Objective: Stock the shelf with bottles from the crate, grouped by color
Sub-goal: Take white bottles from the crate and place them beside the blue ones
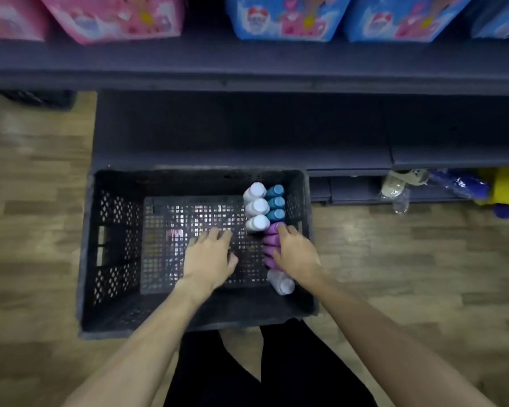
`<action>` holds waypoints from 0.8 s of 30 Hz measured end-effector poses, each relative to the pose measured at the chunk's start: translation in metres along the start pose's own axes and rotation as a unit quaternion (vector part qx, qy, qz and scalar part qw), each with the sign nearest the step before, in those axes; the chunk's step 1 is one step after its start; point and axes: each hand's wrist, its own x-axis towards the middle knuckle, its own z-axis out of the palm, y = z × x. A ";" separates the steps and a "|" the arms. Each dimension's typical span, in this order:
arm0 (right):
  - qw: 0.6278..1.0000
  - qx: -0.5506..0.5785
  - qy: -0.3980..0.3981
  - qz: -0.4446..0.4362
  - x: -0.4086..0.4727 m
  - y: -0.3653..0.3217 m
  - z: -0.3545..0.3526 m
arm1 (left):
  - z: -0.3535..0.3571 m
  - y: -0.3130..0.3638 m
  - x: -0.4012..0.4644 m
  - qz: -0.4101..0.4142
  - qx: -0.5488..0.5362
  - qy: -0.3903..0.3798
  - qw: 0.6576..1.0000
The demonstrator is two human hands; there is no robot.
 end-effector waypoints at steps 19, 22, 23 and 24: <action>0.988 0.056 0.136 -0.055 0.083 -0.005 0.092 | 0.101 -0.032 0.025 -0.011 -0.023 -0.039 0.999; 0.990 0.048 0.128 -0.042 0.089 -0.005 0.099 | 0.109 -0.034 0.026 -0.021 -0.025 -0.042 0.999; 0.990 0.047 0.126 -0.038 0.091 -0.006 0.100 | 0.111 -0.034 0.025 -0.022 -0.023 -0.041 0.999; 0.991 0.044 0.122 -0.032 0.092 -0.006 0.101 | 0.112 -0.034 0.024 -0.022 -0.022 -0.040 0.999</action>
